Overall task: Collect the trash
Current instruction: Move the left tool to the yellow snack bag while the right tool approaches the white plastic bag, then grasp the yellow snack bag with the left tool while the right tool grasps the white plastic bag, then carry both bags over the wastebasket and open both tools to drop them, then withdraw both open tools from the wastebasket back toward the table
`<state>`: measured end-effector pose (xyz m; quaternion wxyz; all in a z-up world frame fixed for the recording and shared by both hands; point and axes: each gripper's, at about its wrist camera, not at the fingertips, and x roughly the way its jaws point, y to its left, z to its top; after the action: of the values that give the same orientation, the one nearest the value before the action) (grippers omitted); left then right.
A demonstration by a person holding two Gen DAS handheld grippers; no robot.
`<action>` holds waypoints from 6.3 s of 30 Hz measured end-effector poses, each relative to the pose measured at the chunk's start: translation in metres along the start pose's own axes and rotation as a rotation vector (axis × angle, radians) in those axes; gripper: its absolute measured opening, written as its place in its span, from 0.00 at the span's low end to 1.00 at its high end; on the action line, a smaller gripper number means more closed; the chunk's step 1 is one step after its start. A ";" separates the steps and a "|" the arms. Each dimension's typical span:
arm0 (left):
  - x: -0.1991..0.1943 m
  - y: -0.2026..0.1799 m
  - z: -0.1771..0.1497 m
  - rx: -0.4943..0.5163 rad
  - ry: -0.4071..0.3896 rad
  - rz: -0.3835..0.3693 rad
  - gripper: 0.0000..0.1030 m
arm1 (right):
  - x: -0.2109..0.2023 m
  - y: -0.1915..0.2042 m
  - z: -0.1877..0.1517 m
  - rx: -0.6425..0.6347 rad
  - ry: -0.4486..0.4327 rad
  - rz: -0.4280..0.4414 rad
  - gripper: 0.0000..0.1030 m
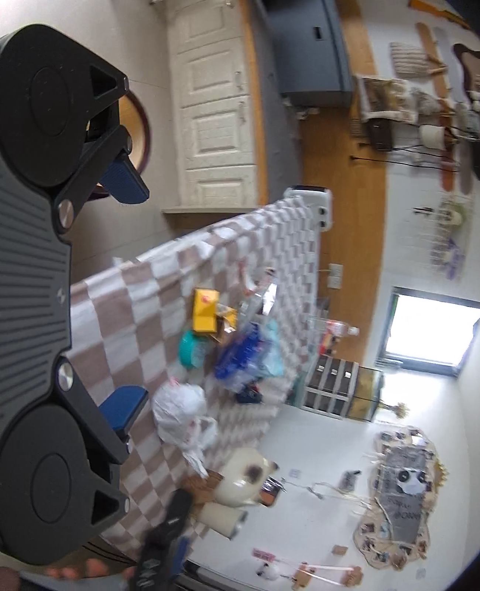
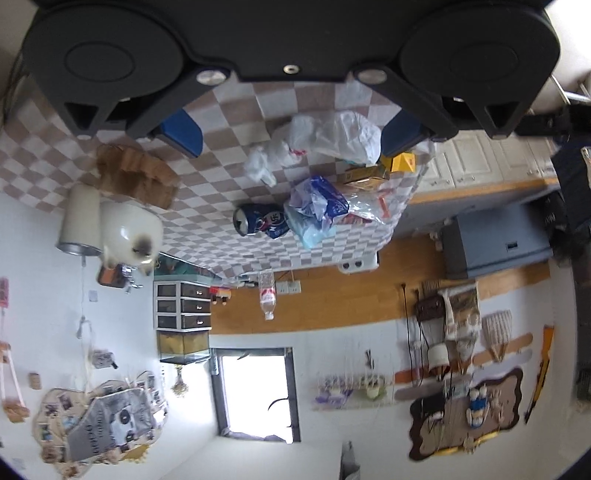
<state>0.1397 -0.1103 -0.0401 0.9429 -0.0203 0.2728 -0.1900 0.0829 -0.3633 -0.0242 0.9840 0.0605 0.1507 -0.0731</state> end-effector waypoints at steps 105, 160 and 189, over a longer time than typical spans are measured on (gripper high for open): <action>0.001 0.099 0.030 0.009 -0.141 0.092 0.60 | 0.049 0.120 0.007 0.000 0.044 0.146 0.25; 0.217 0.332 -0.023 -0.344 0.464 0.195 0.61 | 0.359 0.355 -0.096 -0.461 0.816 0.438 0.28; 0.218 0.336 -0.027 -0.311 0.539 0.272 0.78 | 0.361 0.340 -0.095 -0.422 0.863 0.402 0.50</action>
<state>0.4121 0.1220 -0.2219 0.8393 -0.0762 0.5380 -0.0171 0.4514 -0.0617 -0.1912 0.8176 -0.0866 0.5397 0.1808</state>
